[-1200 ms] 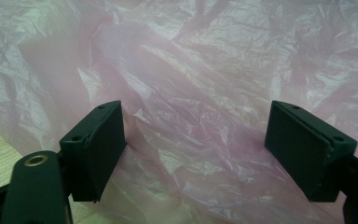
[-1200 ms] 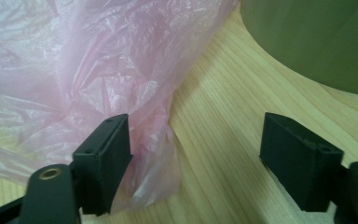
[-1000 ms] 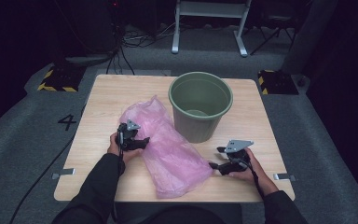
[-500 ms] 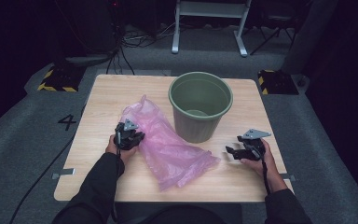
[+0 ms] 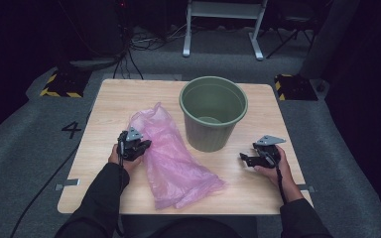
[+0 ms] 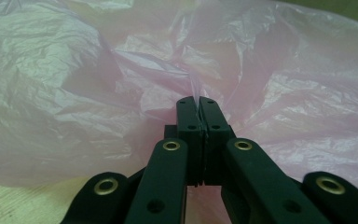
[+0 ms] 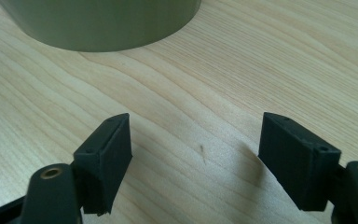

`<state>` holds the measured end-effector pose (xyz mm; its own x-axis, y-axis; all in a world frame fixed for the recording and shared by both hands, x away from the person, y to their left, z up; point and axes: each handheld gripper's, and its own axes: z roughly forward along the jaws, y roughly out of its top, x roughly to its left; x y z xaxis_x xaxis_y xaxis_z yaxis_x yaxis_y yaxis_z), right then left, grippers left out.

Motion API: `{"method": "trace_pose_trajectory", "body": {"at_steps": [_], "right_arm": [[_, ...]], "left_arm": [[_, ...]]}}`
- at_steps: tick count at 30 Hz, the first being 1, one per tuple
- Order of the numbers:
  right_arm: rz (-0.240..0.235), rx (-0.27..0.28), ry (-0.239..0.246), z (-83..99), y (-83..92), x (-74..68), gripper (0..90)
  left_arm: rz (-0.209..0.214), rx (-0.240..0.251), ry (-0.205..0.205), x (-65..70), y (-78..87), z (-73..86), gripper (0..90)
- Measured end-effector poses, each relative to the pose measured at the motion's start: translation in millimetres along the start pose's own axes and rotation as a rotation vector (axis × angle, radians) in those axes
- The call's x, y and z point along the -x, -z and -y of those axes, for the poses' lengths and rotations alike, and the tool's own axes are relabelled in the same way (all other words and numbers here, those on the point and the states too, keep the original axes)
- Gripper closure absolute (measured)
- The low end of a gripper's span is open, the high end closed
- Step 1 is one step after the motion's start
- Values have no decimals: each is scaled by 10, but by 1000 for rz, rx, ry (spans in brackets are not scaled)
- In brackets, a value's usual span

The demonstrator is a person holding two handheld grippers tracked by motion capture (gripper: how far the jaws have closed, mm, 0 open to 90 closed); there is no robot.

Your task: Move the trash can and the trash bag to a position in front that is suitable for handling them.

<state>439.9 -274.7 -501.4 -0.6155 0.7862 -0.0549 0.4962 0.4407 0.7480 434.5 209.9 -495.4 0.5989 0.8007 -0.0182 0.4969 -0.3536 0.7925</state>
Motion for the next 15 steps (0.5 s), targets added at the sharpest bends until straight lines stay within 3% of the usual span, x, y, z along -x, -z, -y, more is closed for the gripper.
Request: {"method": "trace_pose_trajectory", "body": {"at_steps": [5, 15], "right_arm": [[-19, -11, -41, -14, -39, 40, 212], [-18, -14, -46, -24, -55, 43, 197]], "left_arm": [[-11, 24, -9, -5, 48, 4, 890], [-7, 73, -30, 12, 116, -15, 891]]}}
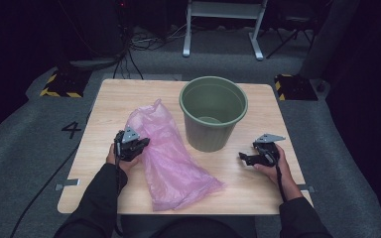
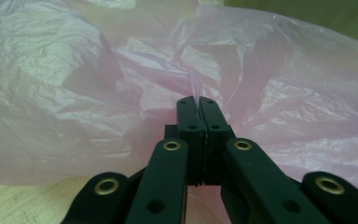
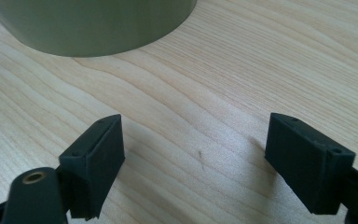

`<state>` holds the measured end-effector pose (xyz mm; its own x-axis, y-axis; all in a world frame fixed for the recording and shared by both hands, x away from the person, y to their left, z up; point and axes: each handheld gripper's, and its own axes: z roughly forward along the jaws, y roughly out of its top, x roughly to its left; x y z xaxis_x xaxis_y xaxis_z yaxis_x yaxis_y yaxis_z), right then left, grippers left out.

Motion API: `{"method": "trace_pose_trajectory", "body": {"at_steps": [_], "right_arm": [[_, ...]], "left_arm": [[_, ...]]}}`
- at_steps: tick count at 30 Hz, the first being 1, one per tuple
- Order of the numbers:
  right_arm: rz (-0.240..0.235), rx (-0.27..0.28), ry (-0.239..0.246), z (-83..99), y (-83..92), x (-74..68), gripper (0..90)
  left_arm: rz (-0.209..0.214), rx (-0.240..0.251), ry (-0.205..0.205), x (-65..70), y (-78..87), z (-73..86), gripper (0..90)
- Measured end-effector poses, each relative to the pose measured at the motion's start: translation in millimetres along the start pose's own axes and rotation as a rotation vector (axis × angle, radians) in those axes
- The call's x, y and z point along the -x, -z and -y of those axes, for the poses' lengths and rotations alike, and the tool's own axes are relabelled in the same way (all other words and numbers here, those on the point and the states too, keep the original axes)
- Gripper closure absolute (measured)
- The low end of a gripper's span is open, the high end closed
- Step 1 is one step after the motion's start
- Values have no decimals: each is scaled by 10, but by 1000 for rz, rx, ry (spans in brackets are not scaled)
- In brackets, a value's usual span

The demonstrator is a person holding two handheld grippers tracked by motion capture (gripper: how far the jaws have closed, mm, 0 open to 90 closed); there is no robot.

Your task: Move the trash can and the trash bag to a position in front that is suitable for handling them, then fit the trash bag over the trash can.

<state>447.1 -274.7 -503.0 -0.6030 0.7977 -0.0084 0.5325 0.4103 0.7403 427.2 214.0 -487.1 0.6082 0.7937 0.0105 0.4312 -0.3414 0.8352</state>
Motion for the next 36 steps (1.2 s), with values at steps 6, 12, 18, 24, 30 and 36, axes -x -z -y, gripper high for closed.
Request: {"method": "trace_pose_trajectory", "body": {"at_steps": [6, 12, 18, 24, 30, 36], "right_arm": [[3, -1, -1, -1, -1, -3, 195], [3, -1, -1, -1, -1, -3, 195], [6, -2, -4, -4, -4, -6, 192], [6, -2, -4, -4, -4, -6, 191], [6, -2, -4, -4, -4, -6, 191], [8, -2, -6, -2, -2, -9, 192]], "left_arm": [[-5, 27, -10, -7, 66, -33, 892], [2, 38, -17, -19, 108, -72, 893], [3, 67, -30, -4, 141, -126, 893], [-3, 109, -30, -9, 227, -169, 894], [-14, 145, -42, -4, 311, -217, 894], [-16, 195, -55, 6, 397, -294, 894]]}}
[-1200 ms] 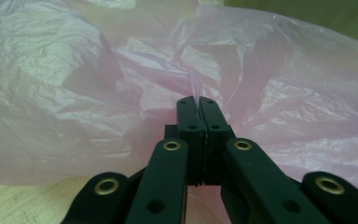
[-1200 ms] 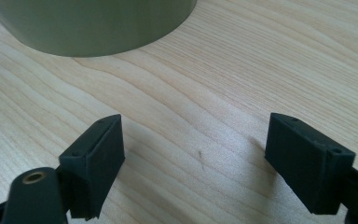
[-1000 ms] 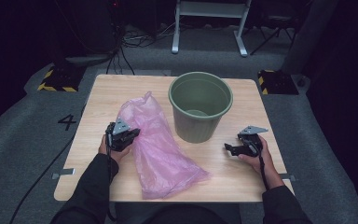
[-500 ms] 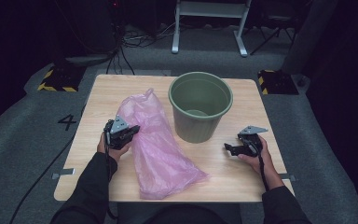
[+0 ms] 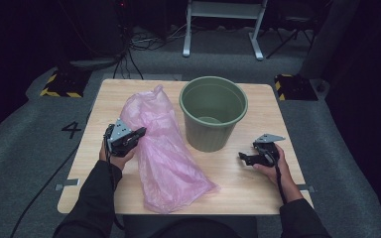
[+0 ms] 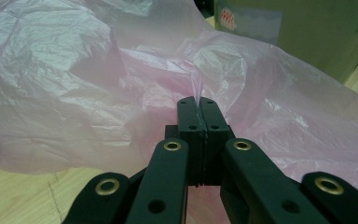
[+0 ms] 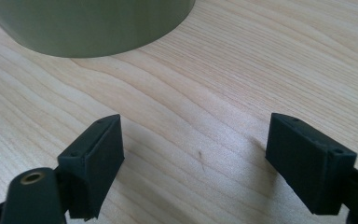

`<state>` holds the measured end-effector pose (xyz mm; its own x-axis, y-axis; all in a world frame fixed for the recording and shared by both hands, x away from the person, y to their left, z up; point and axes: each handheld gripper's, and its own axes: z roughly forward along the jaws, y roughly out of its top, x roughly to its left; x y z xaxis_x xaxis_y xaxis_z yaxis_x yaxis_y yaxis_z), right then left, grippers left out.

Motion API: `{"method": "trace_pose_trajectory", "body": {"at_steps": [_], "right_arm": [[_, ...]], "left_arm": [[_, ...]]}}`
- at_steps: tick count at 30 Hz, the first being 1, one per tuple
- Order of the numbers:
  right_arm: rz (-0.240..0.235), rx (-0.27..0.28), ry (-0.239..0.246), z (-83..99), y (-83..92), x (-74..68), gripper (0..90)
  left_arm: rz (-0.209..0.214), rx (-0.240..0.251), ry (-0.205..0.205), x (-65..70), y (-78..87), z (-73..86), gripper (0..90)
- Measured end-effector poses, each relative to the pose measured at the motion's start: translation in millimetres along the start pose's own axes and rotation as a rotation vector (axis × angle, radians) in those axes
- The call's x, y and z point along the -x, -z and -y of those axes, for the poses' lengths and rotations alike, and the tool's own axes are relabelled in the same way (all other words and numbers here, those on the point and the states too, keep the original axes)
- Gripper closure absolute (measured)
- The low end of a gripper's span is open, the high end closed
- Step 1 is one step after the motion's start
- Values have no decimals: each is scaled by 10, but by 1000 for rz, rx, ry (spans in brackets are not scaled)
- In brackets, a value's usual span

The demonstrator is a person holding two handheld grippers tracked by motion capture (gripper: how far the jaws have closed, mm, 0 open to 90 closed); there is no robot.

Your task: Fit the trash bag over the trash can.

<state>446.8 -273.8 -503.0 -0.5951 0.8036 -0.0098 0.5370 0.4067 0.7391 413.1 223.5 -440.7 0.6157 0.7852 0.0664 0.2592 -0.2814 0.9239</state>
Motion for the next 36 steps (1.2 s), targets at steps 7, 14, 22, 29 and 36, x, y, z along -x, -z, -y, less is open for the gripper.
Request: {"method": "trace_pose_trajectory", "body": {"at_steps": [7, 14, 22, 29, 36], "right_arm": [[3, -1, -3, 4, 5, -4, 192], [5, -1, -7, 7, 8, -8, 192], [5, -1, -7, 7, 8, -8, 191], [5, -1, -7, 7, 8, -9, 192], [5, -1, -7, 7, 8, -9, 191]], "left_arm": [[15, 48, -18, 17, 81, -128, 895], [34, 108, -29, 57, 195, -223, 895], [56, 167, -42, 79, 280, -342, 895], [86, 194, -53, 79, 261, -448, 895], [90, 253, -53, 64, 287, -546, 895]]}}
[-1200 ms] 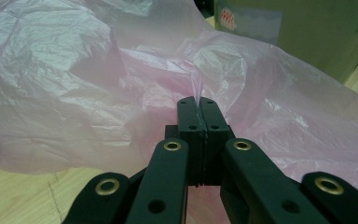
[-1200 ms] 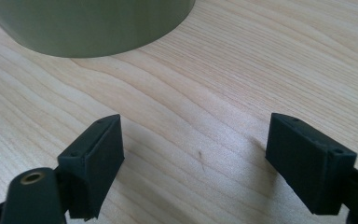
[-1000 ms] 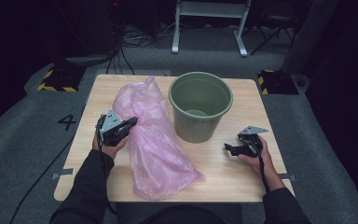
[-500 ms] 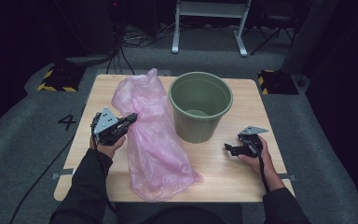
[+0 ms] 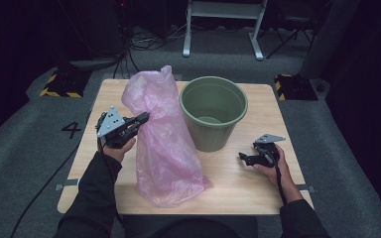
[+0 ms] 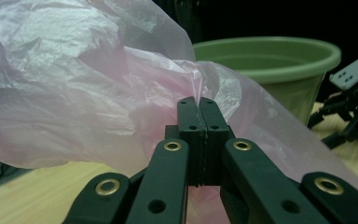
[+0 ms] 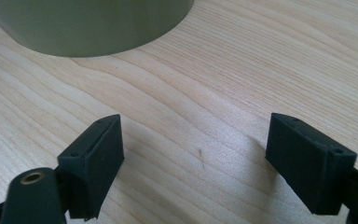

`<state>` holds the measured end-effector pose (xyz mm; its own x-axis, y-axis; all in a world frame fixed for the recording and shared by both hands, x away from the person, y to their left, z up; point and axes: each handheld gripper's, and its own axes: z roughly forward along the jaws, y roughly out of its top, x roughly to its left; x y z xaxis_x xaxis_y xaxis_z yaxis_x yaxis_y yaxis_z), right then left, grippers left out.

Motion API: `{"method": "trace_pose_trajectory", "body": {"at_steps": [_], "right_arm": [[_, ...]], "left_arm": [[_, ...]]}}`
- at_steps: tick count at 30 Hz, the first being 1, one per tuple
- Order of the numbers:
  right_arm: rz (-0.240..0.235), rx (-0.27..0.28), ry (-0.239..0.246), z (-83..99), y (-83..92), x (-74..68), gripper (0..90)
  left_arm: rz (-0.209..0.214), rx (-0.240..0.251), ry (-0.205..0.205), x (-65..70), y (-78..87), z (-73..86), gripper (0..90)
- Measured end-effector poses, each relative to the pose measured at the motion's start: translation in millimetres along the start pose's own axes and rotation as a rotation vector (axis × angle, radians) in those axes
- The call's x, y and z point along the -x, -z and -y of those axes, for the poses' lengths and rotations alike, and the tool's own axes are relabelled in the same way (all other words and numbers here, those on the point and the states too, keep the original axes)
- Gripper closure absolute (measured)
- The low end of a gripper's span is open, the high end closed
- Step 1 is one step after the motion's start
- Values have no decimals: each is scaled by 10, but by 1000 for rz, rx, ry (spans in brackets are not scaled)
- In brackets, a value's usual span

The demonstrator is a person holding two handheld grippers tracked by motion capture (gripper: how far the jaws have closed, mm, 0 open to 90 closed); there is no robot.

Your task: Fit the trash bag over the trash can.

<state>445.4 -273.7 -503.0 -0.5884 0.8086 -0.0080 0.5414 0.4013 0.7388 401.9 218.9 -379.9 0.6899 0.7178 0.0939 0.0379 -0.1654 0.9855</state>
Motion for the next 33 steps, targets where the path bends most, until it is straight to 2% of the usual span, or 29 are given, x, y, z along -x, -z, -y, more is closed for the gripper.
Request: {"method": "trace_pose_trajectory", "body": {"at_steps": [2, 4, 7, 8, 11, 15, 17, 18, 20, 24, 25, 26, 27, 28, 29, 33], "right_arm": [[0, 0, 0, 0, 0, 0, 192], [0, 0, 0, 0, 0, 0, 191], [0, 0, 0, 0, 0, 0, 191], [0, 0, 0, 0, 0, 0, 192], [0, 0, 0, 0, 0, 0, 192], [0, 0, 0, 0, 0, 0, 191], [0, 0, 0, 0, 0, 0, 192], [0, 0, 0, 0, 0, 0, 192], [0, 0, 0, 0, 0, 0, 192], [0, 0, 0, 0, 0, 0, 192], [0, 0, 0, 0, 0, 0, 192], [0, 0, 0, 0, 0, 0, 192], [0, 0, 0, 0, 0, 0, 192], [0, 0, 0, 0, 0, 0, 191], [0, 0, 0, 0, 0, 0, 192], [0, 0, 0, 0, 0, 0, 192]], "left_arm": [[6, 28, -13, 14, 47, -66, 895], [7, 32, -20, 12, 71, -109, 895], [10, 43, -17, -6, 93, -139, 895], [12, 61, -7, -10, 106, -151, 895], [44, 86, 8, -17, 130, -192, 895], [69, 94, 6, -2, 115, -234, 895], [85, 98, 1, 20, 87, -270, 895], [108, 106, 5, 43, 52, -308, 895], [119, 109, 3, 61, 28, -339, 895], [172, 119, -20, 139, -84, -469, 895], [172, 119, -20, 139, -84, -469, 895], [194, 124, -22, 169, -141, -506, 895], [194, 124, -22, 169, -141, -506, 895], [219, 126, -21, 193, -192, -537, 896], [219, 126, -21, 193, -192, -537, 896], [271, 139, -24, 282, -300, -607, 896]]}}
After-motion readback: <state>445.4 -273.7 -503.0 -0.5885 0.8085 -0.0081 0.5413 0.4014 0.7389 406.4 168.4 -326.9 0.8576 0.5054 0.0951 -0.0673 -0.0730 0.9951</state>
